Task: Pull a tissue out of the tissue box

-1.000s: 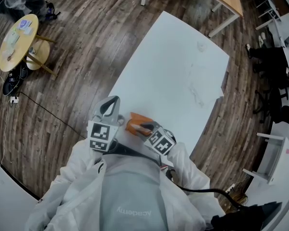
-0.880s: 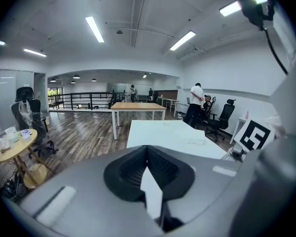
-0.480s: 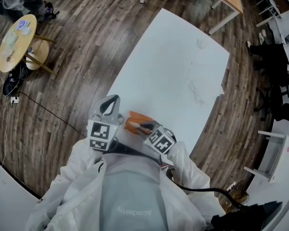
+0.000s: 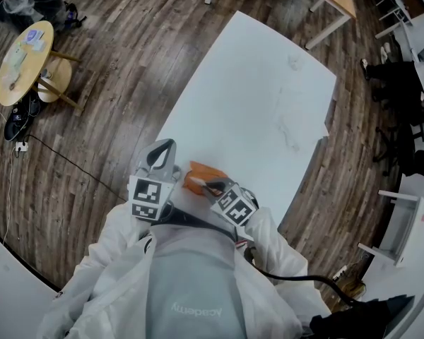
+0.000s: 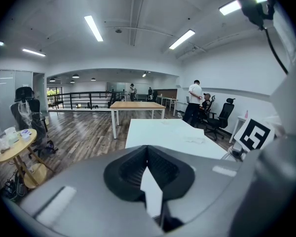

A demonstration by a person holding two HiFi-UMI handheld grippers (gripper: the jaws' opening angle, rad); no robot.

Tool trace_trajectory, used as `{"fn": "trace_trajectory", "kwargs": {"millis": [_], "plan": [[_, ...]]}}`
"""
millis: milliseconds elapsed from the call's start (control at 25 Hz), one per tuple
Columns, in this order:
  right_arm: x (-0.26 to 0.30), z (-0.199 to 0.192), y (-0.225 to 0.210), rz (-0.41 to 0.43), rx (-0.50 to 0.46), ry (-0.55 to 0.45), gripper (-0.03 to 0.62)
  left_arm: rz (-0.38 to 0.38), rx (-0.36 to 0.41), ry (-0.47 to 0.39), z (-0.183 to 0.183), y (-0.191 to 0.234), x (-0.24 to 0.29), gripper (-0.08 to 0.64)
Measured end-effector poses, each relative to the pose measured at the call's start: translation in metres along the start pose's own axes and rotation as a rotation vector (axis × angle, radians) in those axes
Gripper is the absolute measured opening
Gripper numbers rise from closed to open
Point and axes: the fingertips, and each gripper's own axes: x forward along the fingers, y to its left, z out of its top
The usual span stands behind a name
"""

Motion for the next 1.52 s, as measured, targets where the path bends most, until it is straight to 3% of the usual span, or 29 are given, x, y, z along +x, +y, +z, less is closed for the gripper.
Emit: {"fn": "trace_trajectory", "kwargs": {"millis": [560, 1520], "plan": [[-0.006, -0.007, -0.005, -0.011, -0.002, -0.008, 0.005, -0.005, 0.004, 0.010, -0.004, -0.011, 0.004, 0.000], [-0.007, -0.004, -0.009, -0.032, 0.040, -0.032, 0.005, -0.108, 0.021, 0.145, -0.065, -0.041, 0.008, 0.000]]}}
